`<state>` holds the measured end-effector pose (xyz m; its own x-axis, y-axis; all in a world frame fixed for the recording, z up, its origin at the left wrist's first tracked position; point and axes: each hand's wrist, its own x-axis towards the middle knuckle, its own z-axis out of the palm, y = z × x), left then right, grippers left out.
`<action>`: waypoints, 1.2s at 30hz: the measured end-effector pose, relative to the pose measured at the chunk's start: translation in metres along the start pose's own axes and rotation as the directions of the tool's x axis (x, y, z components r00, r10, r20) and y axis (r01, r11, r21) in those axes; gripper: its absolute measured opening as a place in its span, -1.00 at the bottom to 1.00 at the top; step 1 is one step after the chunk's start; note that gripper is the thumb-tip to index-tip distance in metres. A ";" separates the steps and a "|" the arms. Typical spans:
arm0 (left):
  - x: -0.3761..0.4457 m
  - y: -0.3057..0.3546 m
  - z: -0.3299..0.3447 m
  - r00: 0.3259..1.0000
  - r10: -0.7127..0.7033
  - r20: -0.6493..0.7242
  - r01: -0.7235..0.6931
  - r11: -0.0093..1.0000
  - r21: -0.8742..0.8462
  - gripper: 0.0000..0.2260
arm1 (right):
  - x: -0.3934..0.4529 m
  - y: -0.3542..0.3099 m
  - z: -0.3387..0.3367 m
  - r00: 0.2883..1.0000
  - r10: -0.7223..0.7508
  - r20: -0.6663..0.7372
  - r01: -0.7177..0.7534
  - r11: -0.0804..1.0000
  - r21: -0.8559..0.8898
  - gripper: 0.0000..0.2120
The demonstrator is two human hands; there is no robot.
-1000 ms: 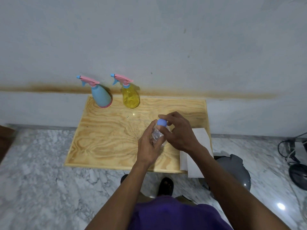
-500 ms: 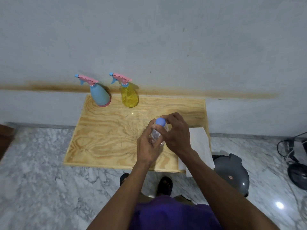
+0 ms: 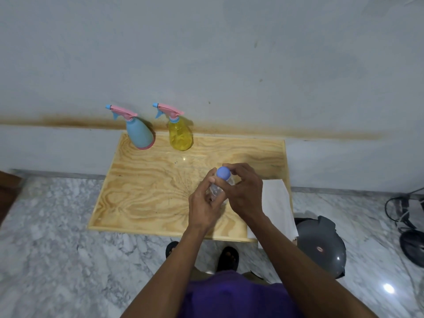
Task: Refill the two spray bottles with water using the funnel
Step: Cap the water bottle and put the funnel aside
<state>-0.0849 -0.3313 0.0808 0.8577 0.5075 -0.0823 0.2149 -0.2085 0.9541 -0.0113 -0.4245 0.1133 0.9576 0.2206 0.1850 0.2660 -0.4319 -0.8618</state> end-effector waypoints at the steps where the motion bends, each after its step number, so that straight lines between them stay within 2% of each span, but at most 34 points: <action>1: 0.000 0.000 0.000 1.000 -0.005 0.000 0.005 1.000 -0.003 -0.48 | 0.000 0.001 -0.001 1.000 0.007 0.022 -0.007 1.000 0.008 -0.72; 5: 0.000 0.000 0.000 1.000 -0.010 -0.004 0.010 1.000 -0.011 -0.44 | 0.002 0.004 -0.011 0.993 0.002 0.121 -0.010 0.998 0.064 -0.69; 10: 0.000 0.003 0.001 1.000 -0.015 -0.016 0.014 1.000 -0.009 -0.42 | 0.002 0.001 -0.010 0.999 0.030 0.027 -0.032 0.998 0.052 -0.73; 14: 0.001 0.001 0.001 1.000 -0.014 -0.016 0.014 1.000 -0.001 -0.47 | 0.001 0.001 -0.006 0.999 0.051 0.008 -0.051 0.997 0.065 -0.72; 19: 0.001 0.003 0.000 0.999 -0.035 0.013 0.035 0.999 -0.009 -0.41 | 0.001 0.009 -0.007 0.995 0.013 0.101 -0.021 0.997 0.074 -0.64; 22: 0.002 0.002 -0.010 0.994 -0.088 0.067 0.086 0.996 0.035 -0.32 | -0.001 0.013 -0.007 0.989 0.015 0.145 -0.029 0.996 0.090 -0.66; 24: -0.001 -0.007 -0.022 0.991 -0.131 0.023 0.129 0.989 0.067 -0.28 | -0.001 0.014 -0.007 0.987 0.037 0.155 -0.057 0.991 0.124 -0.69; 28: -0.015 -0.036 -0.055 0.958 -0.231 -0.168 0.254 0.959 0.125 -0.34 | -0.003 0.014 -0.004 0.988 0.070 0.136 -0.090 0.985 0.146 -0.70; 30: -0.021 -0.048 -0.065 0.938 -0.280 -0.206 0.318 0.931 0.180 -0.34 | -0.005 0.015 -0.002 0.989 0.088 0.119 -0.106 0.983 0.150 -0.69; 32: -0.023 -0.055 -0.068 0.942 -0.290 -0.172 0.327 0.910 0.256 -0.30 | -0.007 0.017 0.001 0.993 0.078 0.089 -0.090 0.985 0.145 -0.68; 36: -0.009 -0.047 -0.061 0.976 -0.218 0.024 0.197 0.918 0.345 -0.28 | -0.009 0.019 0.004 0.996 0.069 0.054 -0.075 0.991 0.115 -0.64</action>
<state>-0.1316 -0.2754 0.0544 0.8011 0.5205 -0.2955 0.5273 -0.3802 0.7599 -0.0152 -0.4308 0.0931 0.9662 0.2377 0.0995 0.1795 -0.3437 -0.9218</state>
